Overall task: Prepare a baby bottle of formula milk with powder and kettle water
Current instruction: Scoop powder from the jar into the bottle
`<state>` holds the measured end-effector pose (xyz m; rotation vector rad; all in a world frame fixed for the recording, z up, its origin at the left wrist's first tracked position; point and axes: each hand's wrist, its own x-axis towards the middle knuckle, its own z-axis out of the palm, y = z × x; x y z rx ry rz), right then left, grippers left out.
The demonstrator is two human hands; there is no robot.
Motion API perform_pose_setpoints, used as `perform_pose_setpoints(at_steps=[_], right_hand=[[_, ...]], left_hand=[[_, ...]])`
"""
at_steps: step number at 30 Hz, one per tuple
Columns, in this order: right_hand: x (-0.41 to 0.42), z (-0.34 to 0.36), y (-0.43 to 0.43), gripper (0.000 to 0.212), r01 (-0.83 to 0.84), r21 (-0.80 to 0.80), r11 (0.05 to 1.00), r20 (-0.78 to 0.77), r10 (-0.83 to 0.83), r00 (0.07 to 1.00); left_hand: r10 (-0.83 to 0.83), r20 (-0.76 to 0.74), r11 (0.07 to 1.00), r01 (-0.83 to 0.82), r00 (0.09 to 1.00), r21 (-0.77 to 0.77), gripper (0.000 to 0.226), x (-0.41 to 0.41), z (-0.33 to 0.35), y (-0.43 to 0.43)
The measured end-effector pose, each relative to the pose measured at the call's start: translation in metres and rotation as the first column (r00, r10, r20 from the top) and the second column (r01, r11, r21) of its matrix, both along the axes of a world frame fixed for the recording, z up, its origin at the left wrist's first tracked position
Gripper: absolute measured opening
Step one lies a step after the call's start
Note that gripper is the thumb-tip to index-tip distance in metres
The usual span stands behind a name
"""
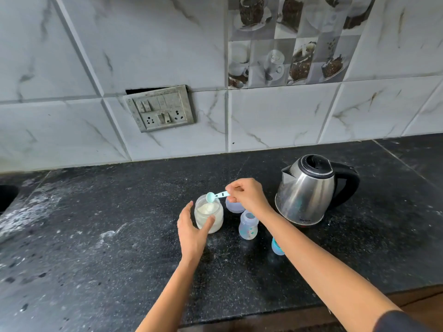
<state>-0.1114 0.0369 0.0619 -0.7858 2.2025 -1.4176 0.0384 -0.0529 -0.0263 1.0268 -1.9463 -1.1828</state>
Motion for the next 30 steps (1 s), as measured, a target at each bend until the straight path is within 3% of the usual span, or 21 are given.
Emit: perform_pose_setpoints(at_steps=[6, 14, 19, 24, 27, 30], right_hand=[[0.010, -0.001, -0.033, 0.008, -0.196, 0.217, 0.956, -0.284, 0.254, 0.925], [0.009, -0.017, -0.055, 0.015, -0.225, 0.310, 0.924, -0.289, 0.317, 0.903], [0.006, -0.026, -0.049, 0.012, -0.154, 0.157, 0.975, -0.322, 0.198, 0.926], [-0.009, -0.015, -0.020, 0.003, -0.047, 0.021, 0.999, -0.316, 0.051, 0.947], [-0.018, -0.006, 0.005, 0.006, 0.057, -0.099, 0.994, -0.333, -0.087, 0.939], [-0.027, 0.001, 0.033, 0.011, 0.123, -0.180, 0.976, -0.349, -0.180, 0.919]], left_hand=[[-0.118, 0.048, 0.993, 0.117, 0.992, 0.032, 0.060, 0.002, 0.006, -0.009], [-0.111, 0.039, 0.993, 0.109, 0.993, 0.052, 0.057, 0.002, 0.005, -0.012], [-0.083, 0.048, 0.995, 0.081, 0.995, 0.056, 0.061, 0.001, 0.006, -0.010], [0.002, 0.036, 0.998, 0.000, 0.999, -0.059, 0.063, 0.001, 0.015, 0.000], [-0.029, -0.018, 0.996, 0.028, 0.999, -0.080, 0.058, -0.003, 0.027, 0.013], [-0.113, 0.031, 0.991, 0.115, 0.993, -0.070, 0.063, -0.011, 0.036, 0.032]])
